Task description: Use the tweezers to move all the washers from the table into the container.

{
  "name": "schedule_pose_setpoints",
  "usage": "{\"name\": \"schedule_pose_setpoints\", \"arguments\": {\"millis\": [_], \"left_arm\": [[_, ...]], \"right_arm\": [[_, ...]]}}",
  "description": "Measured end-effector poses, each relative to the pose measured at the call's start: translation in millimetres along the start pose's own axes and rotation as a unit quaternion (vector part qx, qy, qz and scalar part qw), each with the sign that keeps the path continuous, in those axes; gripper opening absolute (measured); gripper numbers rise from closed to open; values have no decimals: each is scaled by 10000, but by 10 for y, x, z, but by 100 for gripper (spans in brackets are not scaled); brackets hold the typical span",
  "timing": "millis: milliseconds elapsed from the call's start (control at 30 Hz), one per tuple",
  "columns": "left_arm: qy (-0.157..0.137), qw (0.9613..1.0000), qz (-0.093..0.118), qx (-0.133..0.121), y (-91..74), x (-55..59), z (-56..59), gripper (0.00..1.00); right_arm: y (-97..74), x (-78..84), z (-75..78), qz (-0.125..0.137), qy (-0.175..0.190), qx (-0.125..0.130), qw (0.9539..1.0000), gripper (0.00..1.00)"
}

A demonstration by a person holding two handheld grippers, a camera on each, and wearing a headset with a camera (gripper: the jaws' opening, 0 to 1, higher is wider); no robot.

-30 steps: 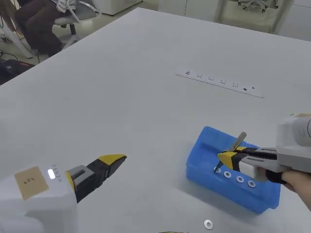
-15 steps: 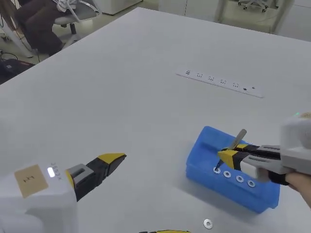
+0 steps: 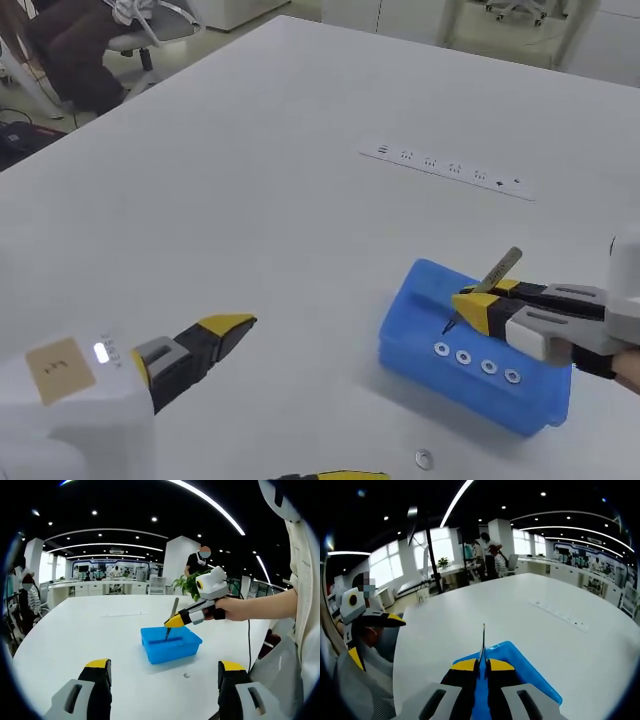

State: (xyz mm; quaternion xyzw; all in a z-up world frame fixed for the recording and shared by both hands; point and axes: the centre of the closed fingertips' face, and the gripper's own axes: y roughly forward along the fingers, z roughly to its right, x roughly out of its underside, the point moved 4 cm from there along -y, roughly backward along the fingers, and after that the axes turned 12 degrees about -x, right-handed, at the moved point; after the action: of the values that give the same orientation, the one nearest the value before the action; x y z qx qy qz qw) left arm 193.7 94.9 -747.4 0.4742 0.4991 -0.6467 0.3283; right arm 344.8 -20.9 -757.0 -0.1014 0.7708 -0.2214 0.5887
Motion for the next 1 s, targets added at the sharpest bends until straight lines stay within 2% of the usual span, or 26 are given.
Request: {"name": "schedule_pose_setpoints", "arguments": {"millis": [133,433,1000], "left_arm": [[2,10000,-10,10,-2,3,4,89],[-10,10000,8,5,-8,-2,2,89],[-8,10000,8,34,-13,-2,9,89]], "right_arm": [[-32,-43,-58,-9,-131,-28,9999,4],[-66,-48,-240,68,-60,-187,9998,4],[-43,273,-480,-148,375,-459,9981,4]]}}
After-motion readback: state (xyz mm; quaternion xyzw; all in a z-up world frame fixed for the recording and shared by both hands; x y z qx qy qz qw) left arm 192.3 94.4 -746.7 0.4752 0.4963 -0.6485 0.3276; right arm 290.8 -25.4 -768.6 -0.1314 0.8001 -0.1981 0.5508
